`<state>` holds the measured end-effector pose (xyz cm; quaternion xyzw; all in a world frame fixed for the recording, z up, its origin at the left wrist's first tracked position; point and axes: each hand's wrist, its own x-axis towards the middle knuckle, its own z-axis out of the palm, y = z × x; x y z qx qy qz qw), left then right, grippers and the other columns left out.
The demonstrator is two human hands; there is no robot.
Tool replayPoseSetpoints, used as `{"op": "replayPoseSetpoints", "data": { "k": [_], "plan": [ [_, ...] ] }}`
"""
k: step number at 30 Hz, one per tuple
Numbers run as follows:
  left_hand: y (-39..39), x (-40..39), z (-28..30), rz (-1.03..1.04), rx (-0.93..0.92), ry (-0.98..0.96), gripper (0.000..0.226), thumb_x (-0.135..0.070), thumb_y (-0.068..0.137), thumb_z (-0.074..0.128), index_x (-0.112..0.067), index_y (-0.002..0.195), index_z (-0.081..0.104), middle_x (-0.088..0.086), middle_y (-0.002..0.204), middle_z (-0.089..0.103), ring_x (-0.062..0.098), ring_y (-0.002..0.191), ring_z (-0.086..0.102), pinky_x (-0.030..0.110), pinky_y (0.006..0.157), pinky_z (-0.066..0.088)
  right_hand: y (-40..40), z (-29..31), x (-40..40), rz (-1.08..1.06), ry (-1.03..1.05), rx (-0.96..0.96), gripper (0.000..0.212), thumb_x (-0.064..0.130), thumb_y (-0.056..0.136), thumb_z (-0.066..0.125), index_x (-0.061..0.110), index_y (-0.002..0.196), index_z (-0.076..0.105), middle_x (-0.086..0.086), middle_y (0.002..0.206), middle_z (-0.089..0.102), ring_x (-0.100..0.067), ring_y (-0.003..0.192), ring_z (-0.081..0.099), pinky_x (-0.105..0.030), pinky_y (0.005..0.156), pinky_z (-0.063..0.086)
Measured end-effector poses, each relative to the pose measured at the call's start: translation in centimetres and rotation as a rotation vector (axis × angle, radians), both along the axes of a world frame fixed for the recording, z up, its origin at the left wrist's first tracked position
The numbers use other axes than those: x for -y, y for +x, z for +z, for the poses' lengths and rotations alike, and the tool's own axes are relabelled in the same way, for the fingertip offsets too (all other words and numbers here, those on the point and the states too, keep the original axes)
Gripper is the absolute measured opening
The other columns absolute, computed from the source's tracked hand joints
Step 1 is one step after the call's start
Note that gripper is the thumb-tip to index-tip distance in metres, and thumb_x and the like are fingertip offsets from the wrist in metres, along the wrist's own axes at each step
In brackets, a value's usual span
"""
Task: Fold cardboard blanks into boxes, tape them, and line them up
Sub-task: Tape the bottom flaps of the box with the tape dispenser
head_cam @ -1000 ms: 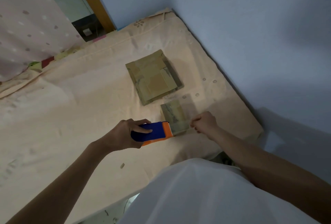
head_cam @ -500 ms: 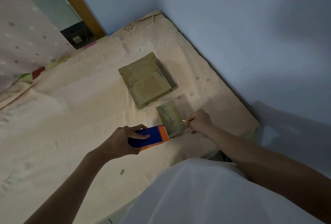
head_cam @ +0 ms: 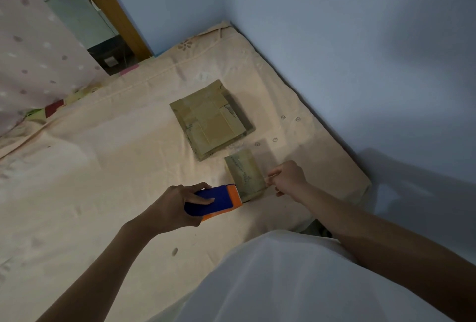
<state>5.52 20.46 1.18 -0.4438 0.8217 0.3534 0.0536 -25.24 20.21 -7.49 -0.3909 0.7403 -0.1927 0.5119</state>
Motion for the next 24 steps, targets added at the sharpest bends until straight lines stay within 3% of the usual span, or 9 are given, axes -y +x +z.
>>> {"op": "replayPoseSetpoints", "data": {
  "k": [9, 13, 16, 20, 24],
  "plan": [
    [-0.3, 0.2, 0.7, -0.015, -0.006, -0.009, 0.051, -0.012, 0.075, 0.084, -0.026, 0.122, 0.07, -0.021, 0.132, 0.052, 0.004, 0.107, 0.059, 0.002, 0.081, 0.045, -0.4, 0.8, 0.3, -0.057, 0.082, 0.0, 0.014, 0.013, 0.079, 0.083, 0.01, 0.093, 0.08, -0.006, 0.089, 0.075, -0.023, 0.077, 0.071, -0.034, 0.058, 0.062],
    [-1.1, 0.4, 0.7, -0.048, 0.015, -0.019, 0.05, -0.016, 0.077, 0.082, -0.028, 0.124, 0.069, -0.024, 0.132, 0.049, 0.003, 0.106, 0.058, 0.002, 0.081, 0.045, -0.9, 0.7, 0.6, -0.023, 0.145, -0.041, 0.009, 0.007, 0.08, 0.078, 0.012, 0.087, 0.078, -0.008, 0.09, 0.076, -0.025, 0.083, 0.071, -0.036, 0.063, 0.064],
    [-1.6, 0.6, 0.5, -0.065, 0.016, -0.024, 0.049, -0.018, 0.077, 0.082, -0.029, 0.124, 0.07, -0.019, 0.136, 0.053, 0.005, 0.105, 0.06, 0.006, 0.083, 0.047, -1.1, 0.2, 1.0, 0.001, 0.177, -0.08, 0.01, 0.012, 0.084, 0.076, 0.013, 0.094, 0.077, -0.007, 0.094, 0.075, -0.025, 0.087, 0.07, -0.038, 0.069, 0.064],
    [-2.0, 1.0, 0.5, -0.078, 0.049, -0.038, 0.049, -0.018, 0.078, 0.08, -0.028, 0.124, 0.069, -0.017, 0.138, 0.053, 0.006, 0.102, 0.06, 0.004, 0.08, 0.044, -0.9, -0.4, 1.2, -0.031, 0.177, -0.094, 0.03, 0.019, 0.084, 0.076, 0.007, 0.111, 0.072, -0.011, 0.111, 0.069, -0.029, 0.102, 0.065, -0.029, 0.064, 0.051],
    [-2.2, 1.2, 0.3, -0.077, 0.063, -0.038, 0.049, -0.019, 0.077, 0.081, -0.028, 0.124, 0.07, -0.017, 0.138, 0.054, 0.006, 0.103, 0.06, 0.002, 0.079, 0.042, -0.6, -0.8, 1.4, -0.086, 0.17, -0.064, 0.029, 0.012, 0.079, 0.073, 0.0, 0.105, 0.067, -0.016, 0.103, 0.068, -0.029, 0.096, 0.066, -0.028, 0.066, 0.053]
  ]
}}
